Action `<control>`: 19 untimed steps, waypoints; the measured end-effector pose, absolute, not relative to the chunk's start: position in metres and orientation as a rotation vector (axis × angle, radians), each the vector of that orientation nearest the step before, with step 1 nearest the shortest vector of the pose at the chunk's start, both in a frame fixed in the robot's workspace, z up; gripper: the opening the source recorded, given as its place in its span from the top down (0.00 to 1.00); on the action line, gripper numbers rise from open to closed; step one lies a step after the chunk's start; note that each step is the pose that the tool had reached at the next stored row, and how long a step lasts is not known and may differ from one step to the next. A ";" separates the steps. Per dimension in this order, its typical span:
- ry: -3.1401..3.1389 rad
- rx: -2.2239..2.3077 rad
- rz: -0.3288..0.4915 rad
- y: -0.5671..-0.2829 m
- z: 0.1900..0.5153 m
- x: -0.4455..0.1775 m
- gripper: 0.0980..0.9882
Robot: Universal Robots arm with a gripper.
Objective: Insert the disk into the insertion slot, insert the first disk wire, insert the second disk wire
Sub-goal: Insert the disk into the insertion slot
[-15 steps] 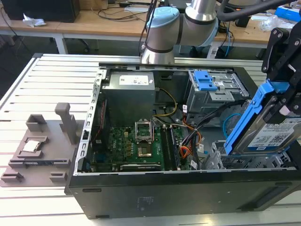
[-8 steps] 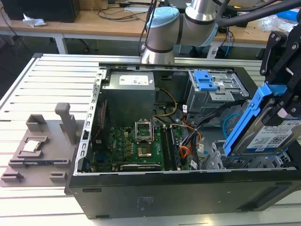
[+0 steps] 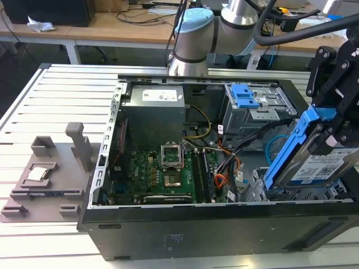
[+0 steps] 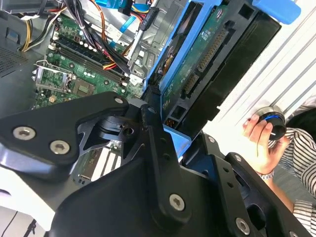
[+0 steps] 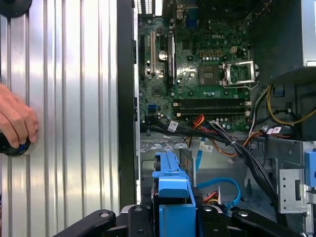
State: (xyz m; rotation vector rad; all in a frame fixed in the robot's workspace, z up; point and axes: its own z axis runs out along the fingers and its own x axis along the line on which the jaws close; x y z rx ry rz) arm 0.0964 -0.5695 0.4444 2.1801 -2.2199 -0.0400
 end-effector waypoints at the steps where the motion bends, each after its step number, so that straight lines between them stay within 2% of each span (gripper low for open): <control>1: -2.220 2.180 -0.040 -0.569 0.444 0.096 0.70; 9: -2.220 2.180 -0.040 -0.550 0.442 0.096 0.70; 19: -2.220 2.180 -0.040 -0.549 0.433 0.098 0.70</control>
